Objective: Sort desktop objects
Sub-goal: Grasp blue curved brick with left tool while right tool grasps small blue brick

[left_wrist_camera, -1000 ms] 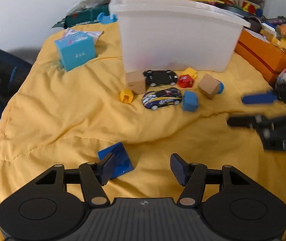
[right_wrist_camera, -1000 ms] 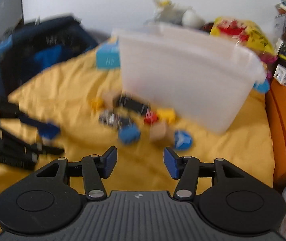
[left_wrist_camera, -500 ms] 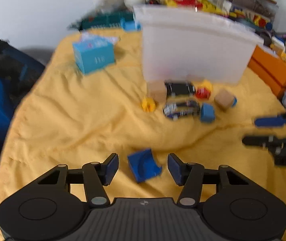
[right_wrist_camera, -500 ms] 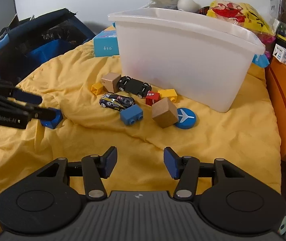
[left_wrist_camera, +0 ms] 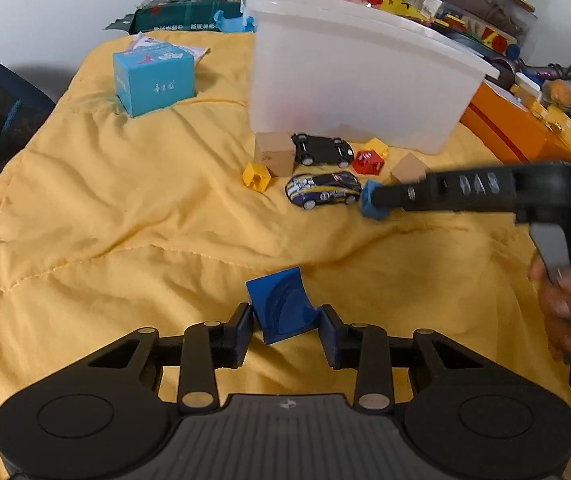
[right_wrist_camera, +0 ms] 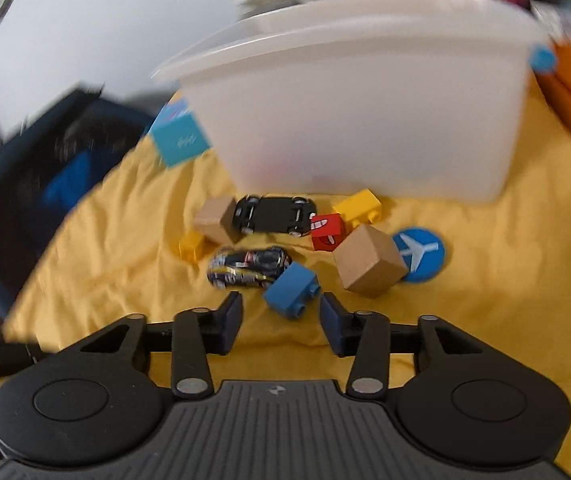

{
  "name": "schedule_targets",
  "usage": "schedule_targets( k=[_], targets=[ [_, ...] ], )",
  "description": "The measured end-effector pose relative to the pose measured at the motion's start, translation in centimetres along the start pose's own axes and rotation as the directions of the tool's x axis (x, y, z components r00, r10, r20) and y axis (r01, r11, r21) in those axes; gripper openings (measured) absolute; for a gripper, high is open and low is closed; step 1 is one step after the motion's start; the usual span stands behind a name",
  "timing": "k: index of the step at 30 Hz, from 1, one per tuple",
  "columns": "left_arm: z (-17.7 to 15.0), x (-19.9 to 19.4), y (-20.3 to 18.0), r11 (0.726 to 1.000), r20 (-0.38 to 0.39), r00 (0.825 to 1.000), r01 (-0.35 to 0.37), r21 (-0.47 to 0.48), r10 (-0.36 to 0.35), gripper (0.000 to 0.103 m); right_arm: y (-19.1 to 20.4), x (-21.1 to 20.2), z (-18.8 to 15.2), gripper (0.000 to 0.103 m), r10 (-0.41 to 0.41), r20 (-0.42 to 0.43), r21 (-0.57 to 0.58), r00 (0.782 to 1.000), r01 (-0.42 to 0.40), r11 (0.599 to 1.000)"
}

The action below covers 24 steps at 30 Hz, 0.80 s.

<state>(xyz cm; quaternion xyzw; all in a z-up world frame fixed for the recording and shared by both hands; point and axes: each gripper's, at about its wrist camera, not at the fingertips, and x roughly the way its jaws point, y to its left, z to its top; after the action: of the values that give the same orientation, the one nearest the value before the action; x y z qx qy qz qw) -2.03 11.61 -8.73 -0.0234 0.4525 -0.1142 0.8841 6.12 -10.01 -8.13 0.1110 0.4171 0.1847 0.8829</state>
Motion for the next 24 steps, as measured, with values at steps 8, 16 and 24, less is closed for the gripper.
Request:
schedule_targets(
  k=[8, 16, 24],
  targets=[
    [0.0, 0.0, -0.2, 0.999, 0.0, 1.0, 0.021, 0.033, -0.021, 0.04, 0.8, 2.9, 1.0, 0.021, 0.005, -0.055, 0.031, 0.998, -0.003, 1.0],
    [1.2, 0.0, -2.5, 0.989, 0.021, 0.996, 0.087, 0.117, -0.09, 0.04, 2.3, -1.3, 0.3, 0.017, -0.075, -0.054, -0.23, 0.996, 0.06, 0.971],
    [1.1, 2.8, -6.5, 0.957, -0.017, 0.991, 0.13, 0.258, -0.13, 0.04, 0.8, -5.1, -2.0, 0.017, -0.176, -0.115, -0.453, 0.978, 0.107, 0.885]
  ],
)
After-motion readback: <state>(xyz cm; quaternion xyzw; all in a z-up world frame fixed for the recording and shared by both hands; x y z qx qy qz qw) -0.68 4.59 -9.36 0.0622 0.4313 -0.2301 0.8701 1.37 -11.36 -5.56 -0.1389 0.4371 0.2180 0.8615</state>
